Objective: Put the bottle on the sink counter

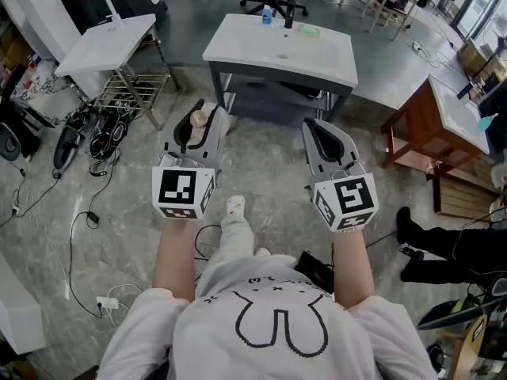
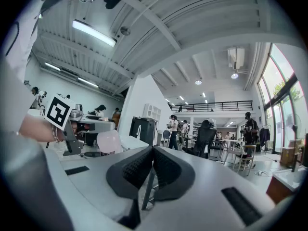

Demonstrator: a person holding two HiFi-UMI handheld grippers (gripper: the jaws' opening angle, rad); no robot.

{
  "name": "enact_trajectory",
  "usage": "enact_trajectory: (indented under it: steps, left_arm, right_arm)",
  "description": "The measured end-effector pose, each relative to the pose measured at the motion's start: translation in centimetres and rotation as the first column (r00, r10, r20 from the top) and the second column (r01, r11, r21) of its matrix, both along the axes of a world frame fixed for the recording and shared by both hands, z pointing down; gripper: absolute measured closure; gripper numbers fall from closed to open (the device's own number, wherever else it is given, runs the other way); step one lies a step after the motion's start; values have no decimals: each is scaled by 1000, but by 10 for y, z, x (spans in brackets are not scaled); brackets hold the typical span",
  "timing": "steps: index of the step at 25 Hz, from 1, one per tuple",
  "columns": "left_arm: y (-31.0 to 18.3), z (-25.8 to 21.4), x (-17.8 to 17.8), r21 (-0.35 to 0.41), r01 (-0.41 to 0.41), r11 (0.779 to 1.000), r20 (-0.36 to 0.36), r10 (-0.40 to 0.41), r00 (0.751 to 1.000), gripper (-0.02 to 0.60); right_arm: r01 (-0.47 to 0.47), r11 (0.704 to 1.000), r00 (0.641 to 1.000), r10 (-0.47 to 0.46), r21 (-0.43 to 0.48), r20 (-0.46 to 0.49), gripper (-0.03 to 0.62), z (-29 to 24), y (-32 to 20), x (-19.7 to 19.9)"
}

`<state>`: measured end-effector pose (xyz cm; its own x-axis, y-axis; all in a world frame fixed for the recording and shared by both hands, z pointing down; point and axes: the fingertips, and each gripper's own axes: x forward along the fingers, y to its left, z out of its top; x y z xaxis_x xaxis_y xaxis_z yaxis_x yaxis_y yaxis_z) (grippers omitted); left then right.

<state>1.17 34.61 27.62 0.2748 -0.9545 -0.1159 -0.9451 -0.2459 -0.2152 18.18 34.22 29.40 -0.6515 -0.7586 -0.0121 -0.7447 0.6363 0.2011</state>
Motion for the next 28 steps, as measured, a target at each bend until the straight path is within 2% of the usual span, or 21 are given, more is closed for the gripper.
enact_trajectory:
  steps: [11, 22, 28]
  left_arm:
    - [-79, -3, -19, 11, -36, 999, 4, 35, 999, 462]
    - [-206, 5, -36, 0, -100, 995, -2, 100, 995, 462]
    - [-272, -3, -59, -1, -121, 993, -13, 121, 993, 462]
  right_arm:
    - [-25, 1000, 999, 25, 1, -20, 566, 0, -72, -20]
    - [-120, 993, 993, 120, -13, -12, 565, 6, -189, -29]
    - [-165, 986, 986, 165, -25, -10, 566, -2, -249, -46]
